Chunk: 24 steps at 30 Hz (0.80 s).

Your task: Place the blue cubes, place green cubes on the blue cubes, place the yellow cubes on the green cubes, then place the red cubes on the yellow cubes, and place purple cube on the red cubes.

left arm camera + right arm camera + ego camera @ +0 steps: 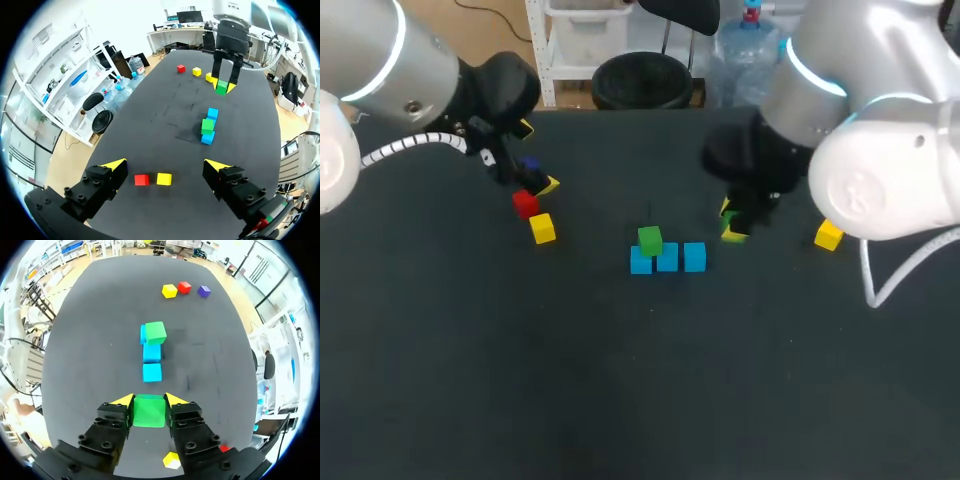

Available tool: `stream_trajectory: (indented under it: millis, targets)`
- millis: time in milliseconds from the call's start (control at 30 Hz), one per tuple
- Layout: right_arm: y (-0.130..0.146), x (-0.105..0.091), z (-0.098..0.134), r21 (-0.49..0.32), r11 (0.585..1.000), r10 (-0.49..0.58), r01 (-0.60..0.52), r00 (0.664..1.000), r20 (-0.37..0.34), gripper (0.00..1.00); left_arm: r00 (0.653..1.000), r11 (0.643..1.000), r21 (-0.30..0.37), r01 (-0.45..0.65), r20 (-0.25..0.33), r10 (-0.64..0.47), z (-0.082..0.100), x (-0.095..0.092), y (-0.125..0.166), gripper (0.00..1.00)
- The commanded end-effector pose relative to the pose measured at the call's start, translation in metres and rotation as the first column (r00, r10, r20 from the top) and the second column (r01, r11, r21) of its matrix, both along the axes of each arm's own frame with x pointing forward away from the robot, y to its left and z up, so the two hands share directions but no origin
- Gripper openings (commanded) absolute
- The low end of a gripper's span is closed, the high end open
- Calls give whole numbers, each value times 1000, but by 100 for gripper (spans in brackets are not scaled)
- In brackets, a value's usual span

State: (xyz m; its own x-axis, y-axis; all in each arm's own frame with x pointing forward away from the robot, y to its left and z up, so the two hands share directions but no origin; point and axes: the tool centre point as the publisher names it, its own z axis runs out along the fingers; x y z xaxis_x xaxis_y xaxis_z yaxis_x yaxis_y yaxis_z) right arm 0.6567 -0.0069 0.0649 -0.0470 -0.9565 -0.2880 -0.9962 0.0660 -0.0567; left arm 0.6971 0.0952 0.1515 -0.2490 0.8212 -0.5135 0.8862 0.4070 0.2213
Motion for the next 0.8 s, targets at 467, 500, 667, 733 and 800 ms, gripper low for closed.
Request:
stream_trajectory:
  millis: [467,500,667,733,800]
  targets:
    - [30,5,-12,-7,1000,5,-6,999,-38,0,1000,1000,-3,5,-1,-5,-1,2,1,100]
    - [31,5,-13,-6,1000,10,-10,999,-40,0,1000,1000,-3,5,-1,-5,-1,2,1,100]
    - [42,4,-17,-3,999,54,-54,997,-49,0,1000,1000,-3,5,-1,-5,-1,2,1,100]
    - [44,3,-19,-6,998,60,-60,997,-52,0,1000,1000,-3,5,-1,-5,-1,2,1,100]
    - [46,4,-20,-8,998,62,-62,997,-55,0,1000,1000,-3,5,-1,-5,-1,2,1,100]
